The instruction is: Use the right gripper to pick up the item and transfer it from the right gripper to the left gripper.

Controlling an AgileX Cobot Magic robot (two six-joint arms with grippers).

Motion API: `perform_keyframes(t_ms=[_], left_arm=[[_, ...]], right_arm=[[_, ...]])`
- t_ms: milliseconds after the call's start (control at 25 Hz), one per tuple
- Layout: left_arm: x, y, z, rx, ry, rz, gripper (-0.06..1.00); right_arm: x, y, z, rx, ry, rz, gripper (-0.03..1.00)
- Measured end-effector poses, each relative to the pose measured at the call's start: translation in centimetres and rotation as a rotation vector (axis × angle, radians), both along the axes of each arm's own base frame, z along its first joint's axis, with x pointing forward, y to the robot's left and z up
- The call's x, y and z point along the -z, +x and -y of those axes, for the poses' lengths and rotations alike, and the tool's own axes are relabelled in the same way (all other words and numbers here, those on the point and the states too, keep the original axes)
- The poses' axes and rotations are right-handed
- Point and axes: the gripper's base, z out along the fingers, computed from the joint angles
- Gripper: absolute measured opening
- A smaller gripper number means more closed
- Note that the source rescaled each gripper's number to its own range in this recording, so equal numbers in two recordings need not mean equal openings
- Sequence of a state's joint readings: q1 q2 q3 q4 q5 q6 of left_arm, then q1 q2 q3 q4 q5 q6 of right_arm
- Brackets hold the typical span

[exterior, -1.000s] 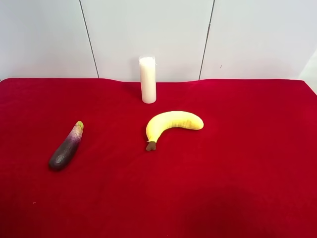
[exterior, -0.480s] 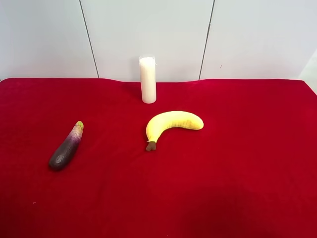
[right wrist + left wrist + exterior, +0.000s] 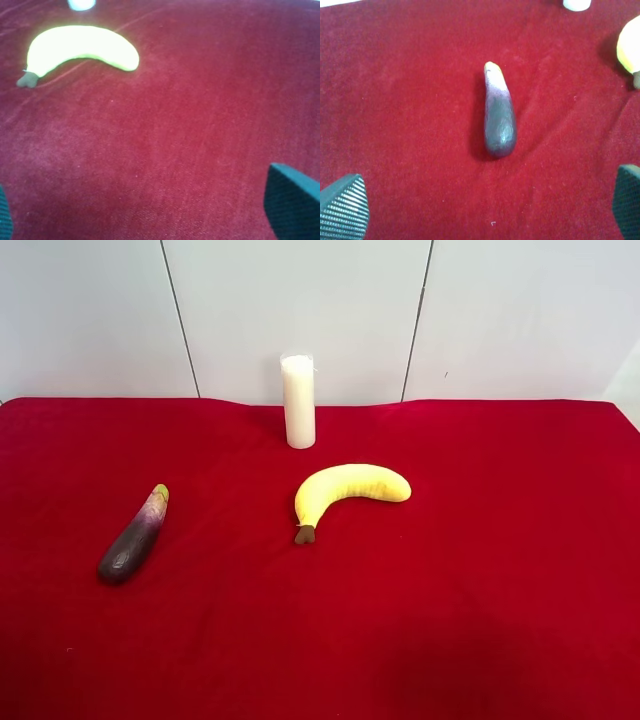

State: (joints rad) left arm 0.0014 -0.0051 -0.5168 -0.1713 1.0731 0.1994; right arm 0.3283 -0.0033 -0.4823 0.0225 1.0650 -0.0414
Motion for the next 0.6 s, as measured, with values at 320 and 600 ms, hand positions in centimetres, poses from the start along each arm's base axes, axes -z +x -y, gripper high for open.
perform_keyframes(t_ms=[320,600], left_arm=[[0.00,0.00,0.00,0.000,0.000,0.000,0.97],[0.00,0.00,0.00,0.000,0.000,0.000,0.97]], right_arm=[[0.00,0.01,-0.04,0.097,0.000,0.000,1.00],[0.00,0.01,-0.04,0.099,0.000,0.000,1.00]])
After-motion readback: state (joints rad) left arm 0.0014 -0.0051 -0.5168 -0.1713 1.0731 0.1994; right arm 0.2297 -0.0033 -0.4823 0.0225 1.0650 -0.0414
